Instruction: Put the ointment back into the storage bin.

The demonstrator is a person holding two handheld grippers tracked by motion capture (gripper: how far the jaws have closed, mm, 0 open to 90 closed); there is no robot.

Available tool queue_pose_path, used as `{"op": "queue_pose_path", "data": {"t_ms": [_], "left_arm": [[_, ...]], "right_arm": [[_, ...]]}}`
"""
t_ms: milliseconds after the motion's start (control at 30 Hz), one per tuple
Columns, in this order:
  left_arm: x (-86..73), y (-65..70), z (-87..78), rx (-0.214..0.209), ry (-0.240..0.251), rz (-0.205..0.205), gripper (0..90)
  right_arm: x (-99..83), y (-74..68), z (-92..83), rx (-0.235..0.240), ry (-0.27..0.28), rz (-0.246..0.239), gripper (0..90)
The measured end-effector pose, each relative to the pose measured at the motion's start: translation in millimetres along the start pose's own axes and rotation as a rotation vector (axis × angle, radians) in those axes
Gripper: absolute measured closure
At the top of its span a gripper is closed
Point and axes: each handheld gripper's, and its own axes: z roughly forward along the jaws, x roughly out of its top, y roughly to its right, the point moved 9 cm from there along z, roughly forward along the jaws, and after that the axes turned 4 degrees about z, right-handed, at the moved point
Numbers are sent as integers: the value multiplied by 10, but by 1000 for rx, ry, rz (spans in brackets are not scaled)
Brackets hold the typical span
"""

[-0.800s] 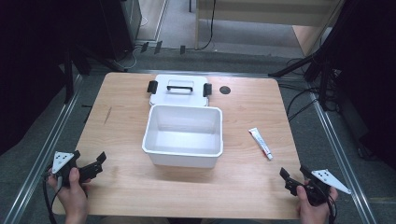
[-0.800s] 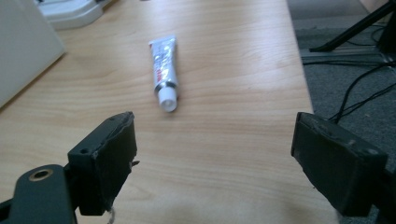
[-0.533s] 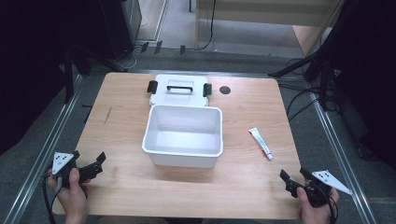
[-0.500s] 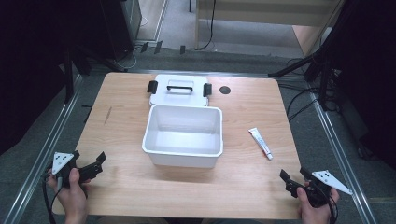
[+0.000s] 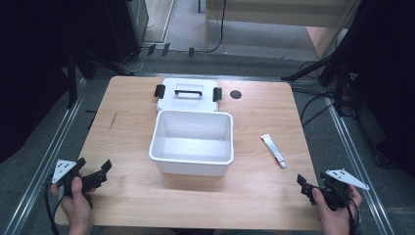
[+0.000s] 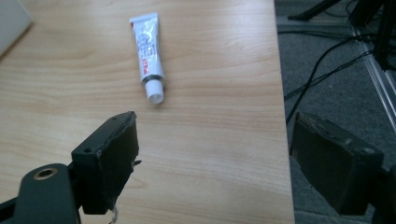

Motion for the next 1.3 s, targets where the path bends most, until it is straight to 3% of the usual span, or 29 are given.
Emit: {"op": "queue_pose_path", "data": {"t_ms": [167, 267, 600, 633, 700, 733, 1000, 1200, 1300], "left_arm": [[-7, 10, 18, 16, -15, 17, 0], [-8, 7, 19, 19, -17, 15, 0], [-7, 10, 13, 1, -14, 17, 0], [-7, 10, 13, 1, -14, 17, 0], [-9, 20, 15, -3, -16, 21, 0], [-12, 27, 26, -5, -24, 26, 0], [-12, 16, 33, -13, -29, 9, 0], [-13, 8, 39, -13, -31, 6, 0], [-15, 9, 43, -11, -36, 5, 0]], "right_arm": [[69, -71, 26, -12, -144, -52, 157], [93, -77, 47, -22, -189, -52, 157], [222, -285, 169, -60, -417, -182, 131], [222, -285, 169, -60, -417, -182, 131], [259, -321, 198, -95, -464, -211, 131], [299, -384, 227, -107, -519, -230, 129], [409, -572, 332, -95, -647, -287, 127], [468, -596, 400, -103, -713, -319, 129], [479, -621, 436, -83, -750, -320, 132]]}}
